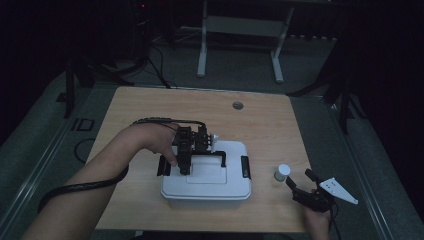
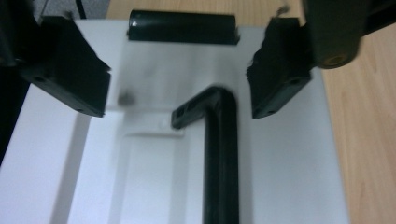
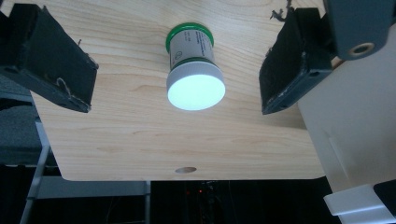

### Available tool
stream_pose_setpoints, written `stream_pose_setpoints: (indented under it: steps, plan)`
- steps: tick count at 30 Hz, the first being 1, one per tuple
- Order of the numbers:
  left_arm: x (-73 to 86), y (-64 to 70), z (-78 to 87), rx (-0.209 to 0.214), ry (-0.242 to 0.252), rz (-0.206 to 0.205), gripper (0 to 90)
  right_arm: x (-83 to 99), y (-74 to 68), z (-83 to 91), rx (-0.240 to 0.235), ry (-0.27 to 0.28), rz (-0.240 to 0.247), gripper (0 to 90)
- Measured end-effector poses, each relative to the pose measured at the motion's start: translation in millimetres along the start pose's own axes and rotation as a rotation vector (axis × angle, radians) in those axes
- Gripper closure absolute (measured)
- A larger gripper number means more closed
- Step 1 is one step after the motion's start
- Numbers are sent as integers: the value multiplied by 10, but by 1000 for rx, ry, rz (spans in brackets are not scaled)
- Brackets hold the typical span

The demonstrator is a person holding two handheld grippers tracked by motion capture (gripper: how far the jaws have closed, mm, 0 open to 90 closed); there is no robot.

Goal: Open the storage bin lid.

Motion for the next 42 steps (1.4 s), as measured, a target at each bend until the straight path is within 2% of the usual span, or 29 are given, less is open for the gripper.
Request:
stream_pose_setpoints:
  steps: [1,5,7,10,12,16,20,24,26,30,42]
  plan:
    - [-18,-4,-9,-14,-2,-7,271,0,1,-2,0,-1,1,109]
    - [-56,-6,-32,-7,-12,-8,445,1,-1,-4,-4,-2,2,109]
    - [-68,-2,-46,-29,-25,-19,508,2,-1,-5,-4,-3,2,109]
    - [-84,0,-46,-40,-32,-21,597,3,-2,-8,-5,-5,2,109]
    - [-97,17,-46,-16,-35,-7,609,3,-3,-9,-3,-6,4,110]
    - [-129,45,-41,-21,-57,-7,663,4,-5,-12,-2,-8,7,109]
    - [-152,75,-39,-18,-79,7,757,5,-6,-14,-2,-10,9,110]
    - [-168,76,-49,-56,-107,19,823,7,-11,-21,-1,-14,14,109]
    - [-171,70,-56,-49,-112,38,828,7,-13,-22,-1,-15,16,109]
    - [-164,35,-64,-21,-109,48,830,8,-17,-26,0,-18,25,110]
    - [-133,-8,-36,25,-80,22,839,10,-18,-27,4,-22,25,110]
Point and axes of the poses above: each handheld gripper's, and its own axes: z roughly backward along the jaws, x roughly out of its underside, y roughly to its right, the point moved 3 cm from there along -z, roughly forward along the jaws, and after that the axes turned 6 degrees about z, right-handed, at the moved point
